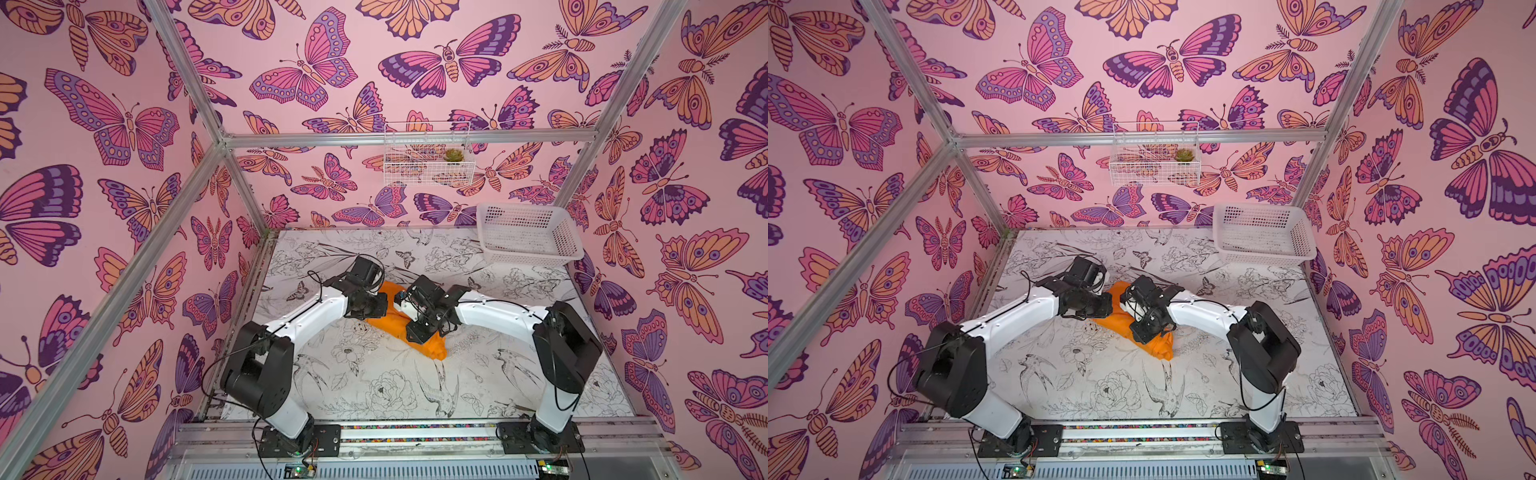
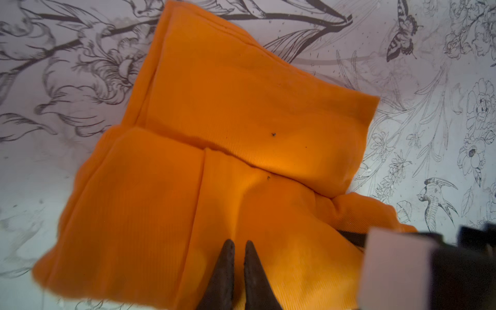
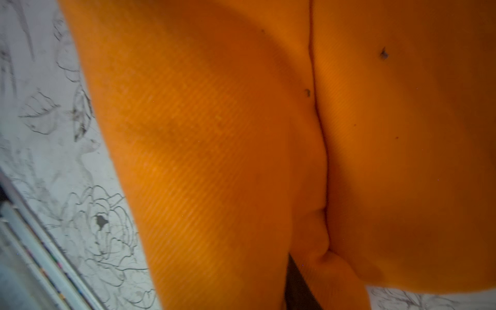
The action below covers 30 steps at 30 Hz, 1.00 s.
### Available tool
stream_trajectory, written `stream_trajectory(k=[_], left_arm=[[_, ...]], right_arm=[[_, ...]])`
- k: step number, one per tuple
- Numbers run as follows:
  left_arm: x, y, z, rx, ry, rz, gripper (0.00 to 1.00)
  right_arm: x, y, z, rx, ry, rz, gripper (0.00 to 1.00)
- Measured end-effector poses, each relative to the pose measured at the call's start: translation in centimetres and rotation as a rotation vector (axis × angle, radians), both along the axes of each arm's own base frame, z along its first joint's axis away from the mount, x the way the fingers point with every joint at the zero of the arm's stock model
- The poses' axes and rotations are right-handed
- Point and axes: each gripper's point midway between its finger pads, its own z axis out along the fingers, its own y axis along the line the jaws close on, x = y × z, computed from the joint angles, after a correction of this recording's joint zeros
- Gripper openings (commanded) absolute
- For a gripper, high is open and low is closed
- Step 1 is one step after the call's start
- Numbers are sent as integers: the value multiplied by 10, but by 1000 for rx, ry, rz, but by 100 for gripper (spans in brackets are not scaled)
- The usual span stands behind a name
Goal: Roll up the long pants
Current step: Roll the long pant at the center of the board.
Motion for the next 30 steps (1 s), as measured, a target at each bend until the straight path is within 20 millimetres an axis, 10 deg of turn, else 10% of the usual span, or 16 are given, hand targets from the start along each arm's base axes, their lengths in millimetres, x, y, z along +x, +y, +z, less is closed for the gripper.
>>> stream_trajectory(k=[12, 30], left_arm=[[-23, 17, 17, 98, -1, 10, 14], [47, -23, 3, 135, -58, -39, 13]], right_arm=[[41, 13, 8, 389, 442, -194, 13], [64, 7, 4, 525, 666, -276, 14]])
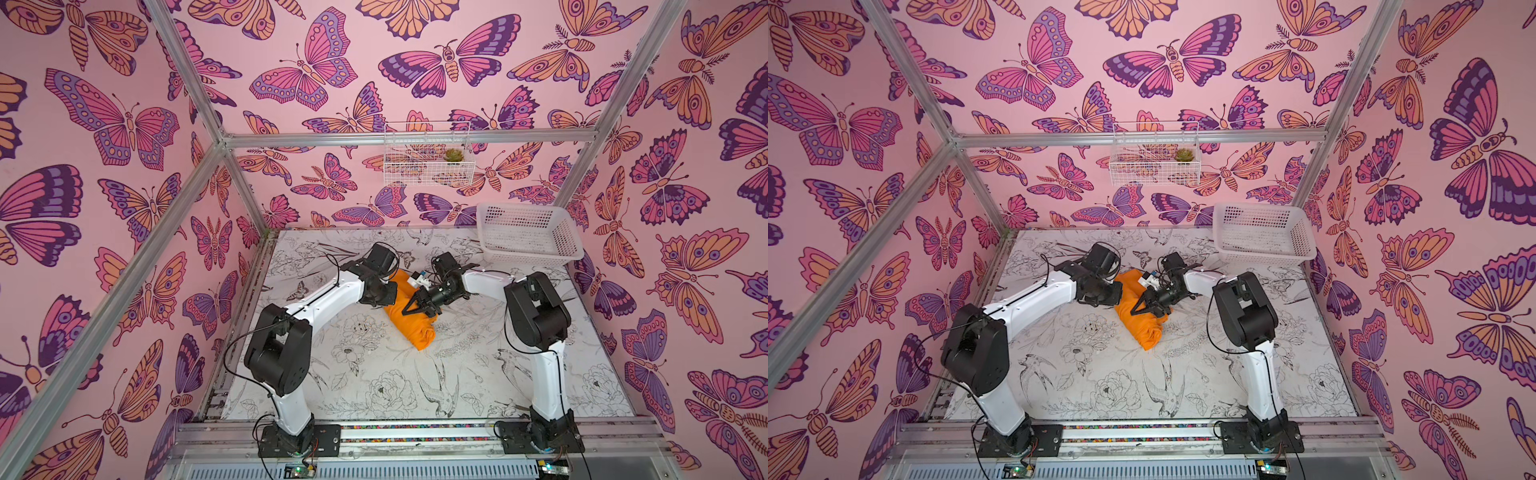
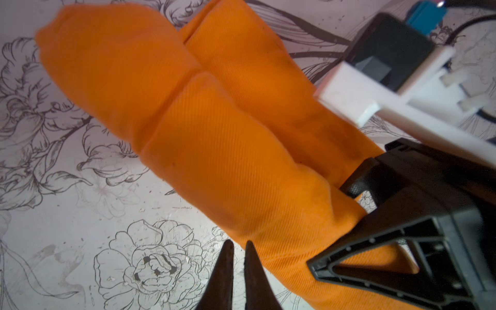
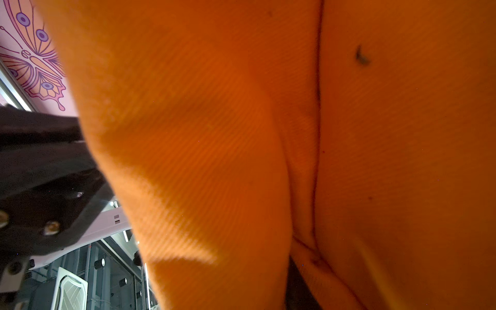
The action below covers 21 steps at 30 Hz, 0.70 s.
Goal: Roll up the long pants
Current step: Roll the long pant at the center of the board.
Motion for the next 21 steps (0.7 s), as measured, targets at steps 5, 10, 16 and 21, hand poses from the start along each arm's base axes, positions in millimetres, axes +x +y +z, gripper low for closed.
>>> stream_trajectory(k=[5, 10, 16, 21], left_arm=[[19, -11, 2, -5, -29, -19, 13], [32, -21, -17, 4, -7, -35, 13], [42, -32, -34, -26, 33, -52, 12], [48, -36, -39, -59, 55, -55, 11]], right_arm=[[1, 0, -1, -9, 16, 2, 14], [6, -4, -3, -12, 33, -11, 14], [10, -9, -5, -16, 53, -31, 16], [15, -12, -6, -45, 60, -39, 23]])
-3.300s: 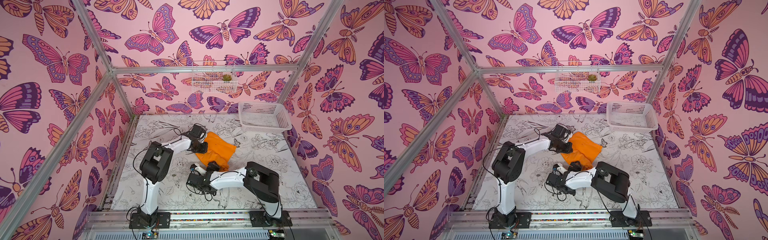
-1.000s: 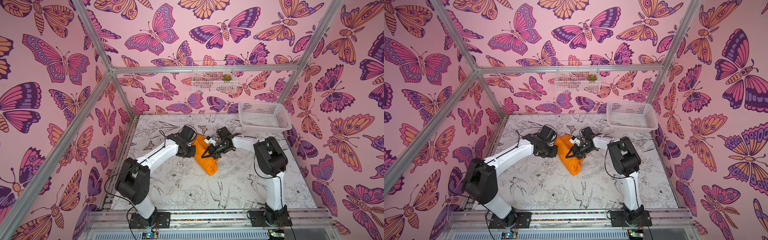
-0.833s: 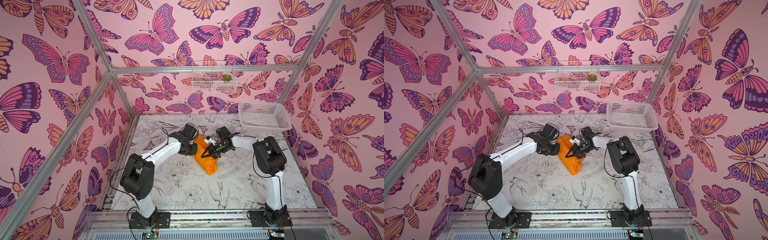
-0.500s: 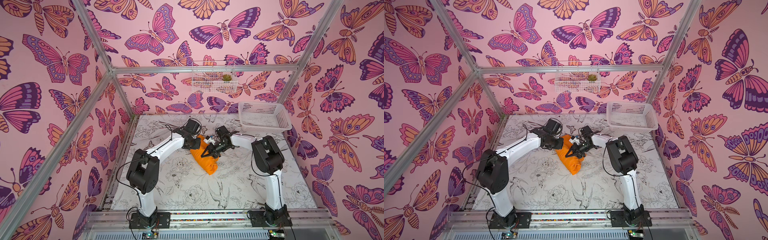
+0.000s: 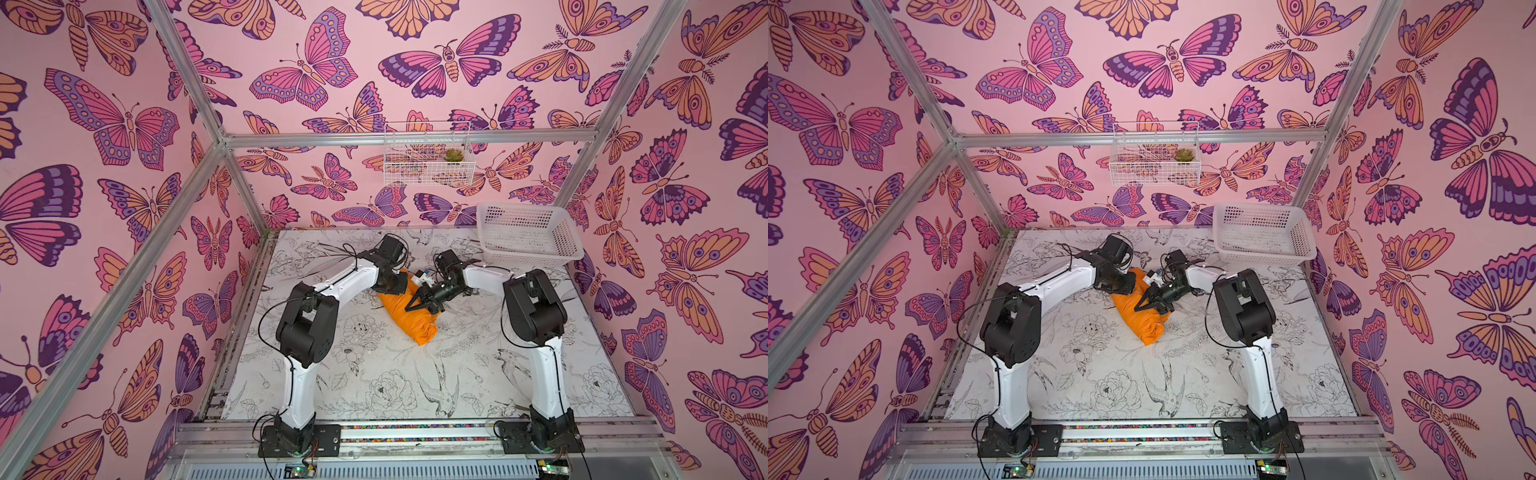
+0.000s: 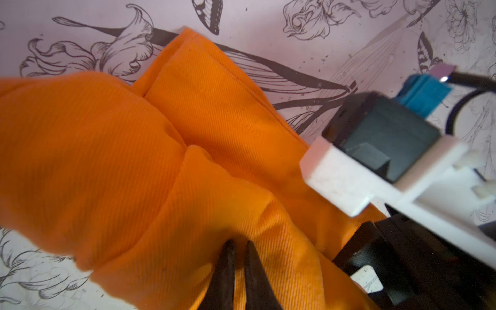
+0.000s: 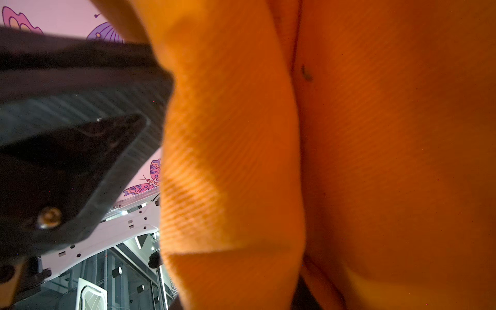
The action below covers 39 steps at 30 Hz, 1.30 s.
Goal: Roll up the long pants
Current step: Roll the long pant at the center of the board.
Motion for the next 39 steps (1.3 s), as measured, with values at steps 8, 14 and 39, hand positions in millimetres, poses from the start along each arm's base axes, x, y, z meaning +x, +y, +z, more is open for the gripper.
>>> stream_trajectory(k=[8, 14, 39], left_arm=[[7, -7, -5, -56, 19, -11, 11], [16, -17, -6, -106, -9, -24, 10], [29, -31, -13, -171, -67, -42, 10]], right_arm=[[6, -8, 0, -86, -59, -19, 40], [20, -31, 7, -249, -217, -66, 46], [12, -59, 40, -870, -789, 7, 39]])
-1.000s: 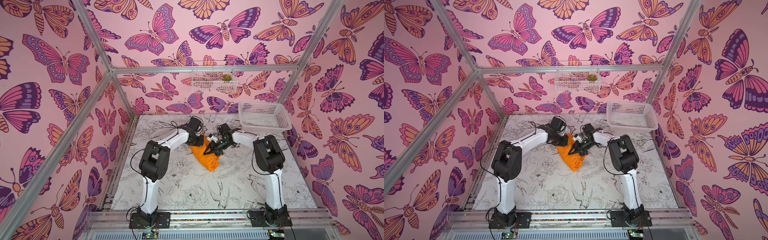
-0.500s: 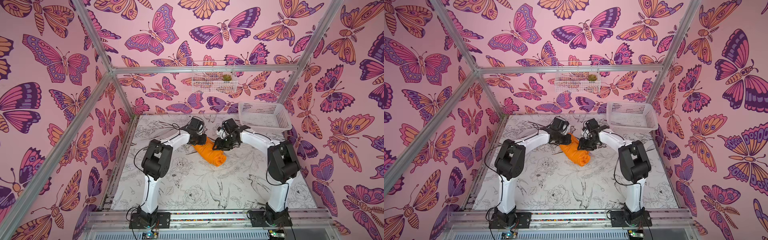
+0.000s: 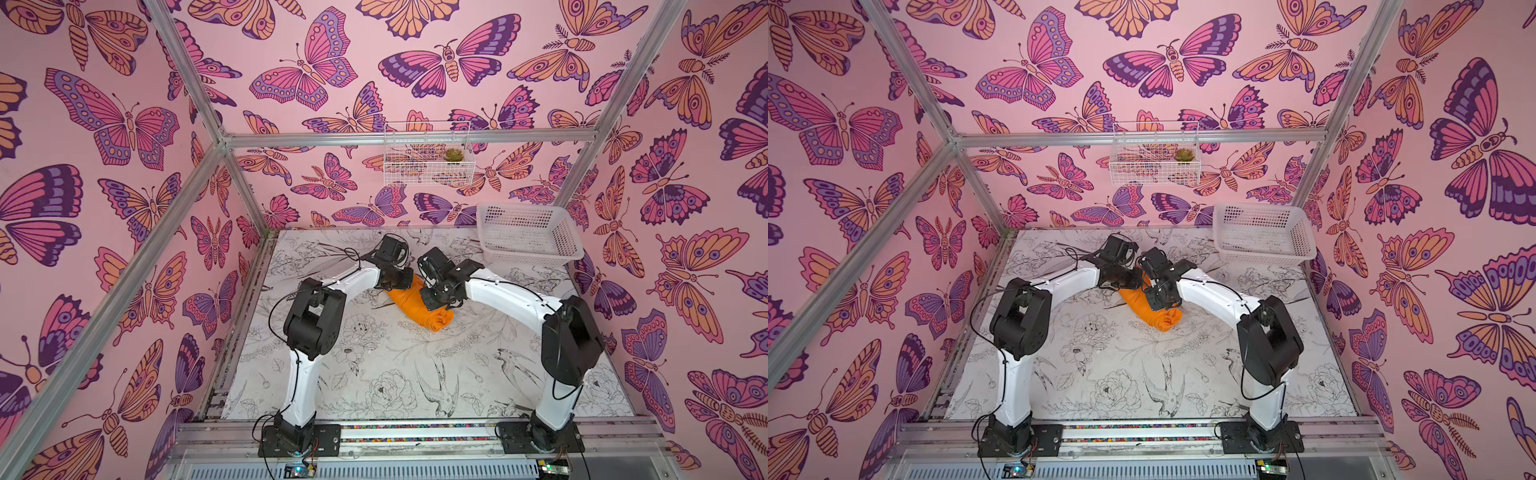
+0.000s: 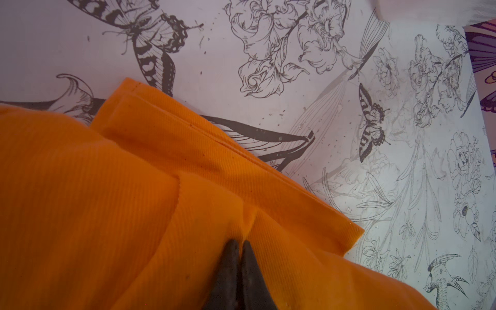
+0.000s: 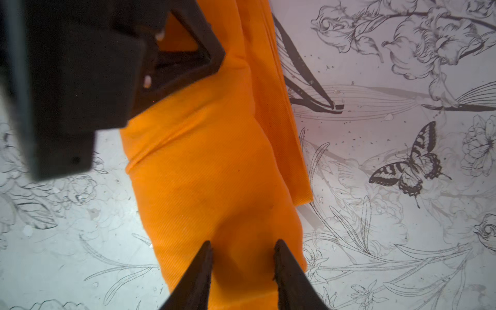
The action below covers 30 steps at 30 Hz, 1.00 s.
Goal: Roll up the long pants
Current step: Roll the long pant at the center of the board.
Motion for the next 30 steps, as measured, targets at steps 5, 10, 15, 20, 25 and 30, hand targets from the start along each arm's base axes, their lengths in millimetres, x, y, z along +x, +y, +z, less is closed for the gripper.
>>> stream_trajectory(k=[5, 10, 15, 20, 25, 30], left_arm=[[0, 0, -1, -12, 0, -2, 10], [0, 1, 0, -31, 3, 3, 11], [0, 2, -1, -68, 32, 6, 11], [-1, 2, 1, -93, 48, 0, 11], [-2, 3, 0, -127, 89, -14, 11], [-1, 3, 1, -175, 128, -31, 12]], right_arm=[[3, 3, -17, -26, 10, 0, 37], [7, 4, -24, -44, 21, -2, 37], [9, 3, -24, -57, 8, -5, 41], [5, -2, -14, -107, -120, 27, 66], [-14, 20, -1, -223, -278, 182, 77], [-43, 52, -19, -332, -307, 354, 78]])
